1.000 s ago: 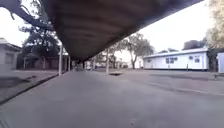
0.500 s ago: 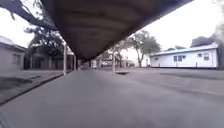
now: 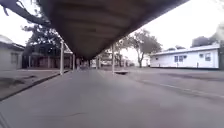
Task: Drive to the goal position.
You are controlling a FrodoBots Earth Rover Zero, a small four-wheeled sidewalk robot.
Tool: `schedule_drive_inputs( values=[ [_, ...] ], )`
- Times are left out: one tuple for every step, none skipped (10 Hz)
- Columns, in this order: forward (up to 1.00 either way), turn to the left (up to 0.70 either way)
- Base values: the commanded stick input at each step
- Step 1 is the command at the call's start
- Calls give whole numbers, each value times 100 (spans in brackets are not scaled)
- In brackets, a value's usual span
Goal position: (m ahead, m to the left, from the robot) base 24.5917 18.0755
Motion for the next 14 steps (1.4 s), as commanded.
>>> schedule_drive_inputs(
  values=[
    [70,0],
    [70,0],
    [70,0],
    [70,0],
    [70,0],
    [70,0],
    [70,0],
    [70,0],
    [70,0],
    [70,0],
    [70,0],
    [70,0],
    [70,0],
    [70,35]
  ],
)
